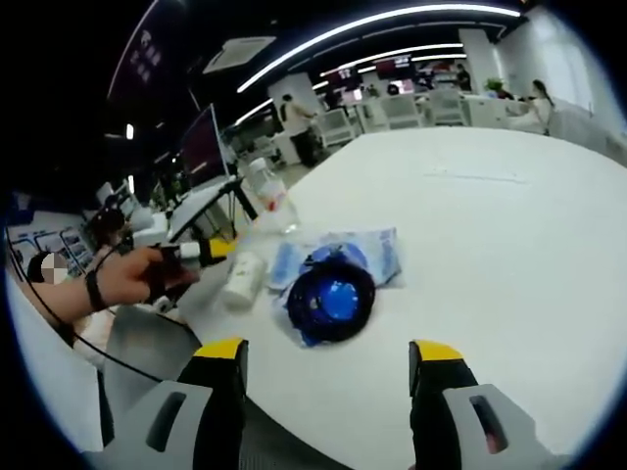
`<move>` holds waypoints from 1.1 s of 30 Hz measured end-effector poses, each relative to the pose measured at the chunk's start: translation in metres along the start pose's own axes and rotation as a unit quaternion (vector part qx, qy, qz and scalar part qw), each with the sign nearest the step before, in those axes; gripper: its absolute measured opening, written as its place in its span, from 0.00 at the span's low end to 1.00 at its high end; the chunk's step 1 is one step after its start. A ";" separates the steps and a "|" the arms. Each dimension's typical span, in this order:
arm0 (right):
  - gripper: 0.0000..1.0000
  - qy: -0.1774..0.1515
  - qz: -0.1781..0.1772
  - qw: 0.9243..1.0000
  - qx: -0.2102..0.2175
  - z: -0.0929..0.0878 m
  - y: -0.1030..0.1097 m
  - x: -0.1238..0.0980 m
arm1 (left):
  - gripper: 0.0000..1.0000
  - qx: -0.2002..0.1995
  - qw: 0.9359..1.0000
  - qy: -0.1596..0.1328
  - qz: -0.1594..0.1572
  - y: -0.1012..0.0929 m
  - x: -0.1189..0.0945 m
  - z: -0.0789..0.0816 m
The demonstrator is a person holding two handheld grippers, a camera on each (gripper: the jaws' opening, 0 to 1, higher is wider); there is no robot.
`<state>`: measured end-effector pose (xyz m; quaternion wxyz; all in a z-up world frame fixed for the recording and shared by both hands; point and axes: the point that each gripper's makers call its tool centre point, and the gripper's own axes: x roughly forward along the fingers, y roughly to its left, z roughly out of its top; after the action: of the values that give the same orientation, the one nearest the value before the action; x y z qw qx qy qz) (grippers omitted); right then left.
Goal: Arrange the tabletop items into an orderly group along one side of the table until the central work area is clear of visible clutter.
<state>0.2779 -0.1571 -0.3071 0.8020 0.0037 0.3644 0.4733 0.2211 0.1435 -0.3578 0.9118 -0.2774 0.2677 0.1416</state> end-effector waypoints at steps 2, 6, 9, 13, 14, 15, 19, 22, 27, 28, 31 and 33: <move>0.68 0.000 0.000 1.000 0.000 -0.001 0.000 0.000 | 0.51 -0.013 1.000 0.000 -0.006 -0.004 -0.005 -0.006; 0.68 0.001 0.000 1.000 0.000 -0.002 0.001 -0.001 | 0.52 -0.020 1.000 0.011 -0.009 -0.007 -0.003 -0.015; 0.68 -0.001 0.001 1.000 0.000 -0.002 0.002 -0.001 | 0.52 -0.016 1.000 0.018 -0.012 -0.010 -0.004 -0.025; 0.68 0.000 0.002 1.000 -0.001 -0.001 0.002 0.000 | 0.52 -0.005 0.999 0.032 -0.016 -0.016 -0.004 -0.034; 0.68 0.000 0.002 1.000 -0.001 -0.001 0.002 0.001 | 0.53 -0.004 0.999 0.036 -0.017 -0.018 -0.004 -0.036; 0.68 0.000 0.002 1.000 -0.002 -0.002 0.002 0.001 | 0.53 -0.002 0.999 0.040 -0.016 -0.019 -0.003 -0.039; 0.68 0.000 0.003 1.000 -0.003 -0.001 0.002 0.001 | 0.52 0.002 0.999 0.047 -0.018 -0.028 -0.010 -0.042; 0.69 -0.001 0.003 1.000 -0.002 -0.002 0.002 0.001 | 0.52 0.004 0.998 0.052 -0.017 -0.015 0.004 -0.045; 0.69 -0.001 0.002 1.000 -0.002 -0.003 0.002 0.000 | 0.51 0.006 0.998 0.062 -0.016 -0.020 0.006 -0.049; 0.69 -0.001 0.002 1.000 -0.002 -0.003 0.001 0.000 | 0.51 0.007 0.998 0.063 -0.016 -0.025 0.001 -0.050; 0.69 -0.003 0.000 1.000 -0.001 -0.002 0.002 -0.002 | 0.51 0.012 0.998 0.068 -0.014 -0.026 0.003 -0.051; 0.69 -0.003 0.000 1.000 -0.001 -0.002 0.001 -0.002 | 0.50 0.017 0.997 0.074 -0.014 -0.030 0.000 -0.053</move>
<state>0.2751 -0.1582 -0.3071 0.8031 0.0045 0.3616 0.4736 0.2117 0.0882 -0.3824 0.8961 -0.2751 0.3325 0.1036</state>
